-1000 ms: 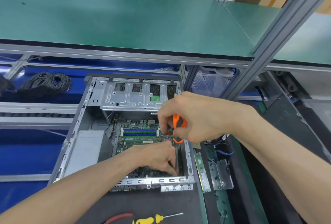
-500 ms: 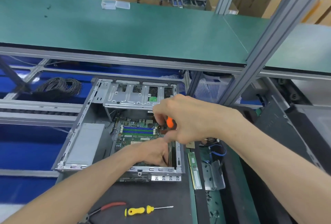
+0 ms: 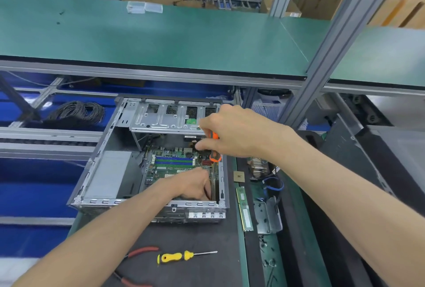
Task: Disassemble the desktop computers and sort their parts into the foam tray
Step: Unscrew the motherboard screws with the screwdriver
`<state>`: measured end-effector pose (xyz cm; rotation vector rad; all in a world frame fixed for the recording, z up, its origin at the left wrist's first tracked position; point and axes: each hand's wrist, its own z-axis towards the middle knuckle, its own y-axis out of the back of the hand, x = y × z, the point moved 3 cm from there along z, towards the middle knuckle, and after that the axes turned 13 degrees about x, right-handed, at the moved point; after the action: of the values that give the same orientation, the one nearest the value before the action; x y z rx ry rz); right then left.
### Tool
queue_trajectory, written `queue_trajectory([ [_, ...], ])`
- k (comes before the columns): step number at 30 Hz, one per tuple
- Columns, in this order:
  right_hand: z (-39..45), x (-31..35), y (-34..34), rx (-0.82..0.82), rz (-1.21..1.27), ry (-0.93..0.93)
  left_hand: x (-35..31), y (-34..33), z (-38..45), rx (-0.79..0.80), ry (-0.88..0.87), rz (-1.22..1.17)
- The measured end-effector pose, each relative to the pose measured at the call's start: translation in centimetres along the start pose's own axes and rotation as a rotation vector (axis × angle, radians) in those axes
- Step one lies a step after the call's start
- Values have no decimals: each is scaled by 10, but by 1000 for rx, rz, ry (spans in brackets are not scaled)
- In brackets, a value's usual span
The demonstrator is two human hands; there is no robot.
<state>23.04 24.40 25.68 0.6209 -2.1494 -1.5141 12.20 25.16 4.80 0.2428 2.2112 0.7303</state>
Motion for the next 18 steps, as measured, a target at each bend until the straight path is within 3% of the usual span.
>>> queue_trajectory([
  [7,-7,10,1,163,203,221,-2,-3,-1,-4,-31,84],
  [12,0,2,1,-3,-36,-22,1,-5,4,-9,-12,152],
  [18,-8,11,2,164,242,210,15,-11,12,27,88,180],
])
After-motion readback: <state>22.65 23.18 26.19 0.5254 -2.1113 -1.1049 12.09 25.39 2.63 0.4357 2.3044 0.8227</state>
